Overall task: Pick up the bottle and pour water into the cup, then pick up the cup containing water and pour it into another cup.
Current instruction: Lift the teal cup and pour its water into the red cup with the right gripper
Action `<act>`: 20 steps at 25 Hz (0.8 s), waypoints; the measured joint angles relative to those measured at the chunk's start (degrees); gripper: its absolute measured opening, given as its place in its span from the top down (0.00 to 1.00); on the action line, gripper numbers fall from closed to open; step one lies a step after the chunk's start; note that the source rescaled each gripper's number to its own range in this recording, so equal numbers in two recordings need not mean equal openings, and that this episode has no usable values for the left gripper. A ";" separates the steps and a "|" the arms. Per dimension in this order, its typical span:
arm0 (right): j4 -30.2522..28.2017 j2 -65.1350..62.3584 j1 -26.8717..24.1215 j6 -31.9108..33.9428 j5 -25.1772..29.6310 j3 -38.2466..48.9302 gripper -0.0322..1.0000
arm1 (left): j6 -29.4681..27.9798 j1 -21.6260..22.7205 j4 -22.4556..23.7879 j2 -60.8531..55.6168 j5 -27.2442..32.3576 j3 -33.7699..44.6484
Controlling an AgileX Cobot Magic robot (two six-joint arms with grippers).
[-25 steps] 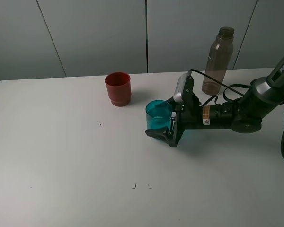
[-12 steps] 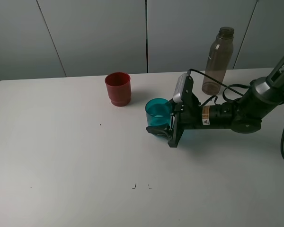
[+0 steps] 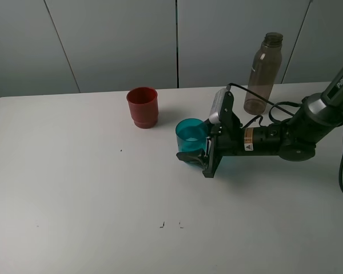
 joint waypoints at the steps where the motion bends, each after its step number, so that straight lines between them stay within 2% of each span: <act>1: 0.00 -0.11 0.00 0.00 0.26 0.00 0.90 | 0.00 0.00 0.00 0.00 0.00 0.00; 10: 2.55 -3.22 0.00 1.84 1.39 0.00 0.90 | -0.10 0.00 0.00 0.00 0.00 0.00; 20: 5.35 -8.98 0.00 5.15 7.43 -0.17 0.90 | -0.10 0.00 0.00 0.00 0.00 0.00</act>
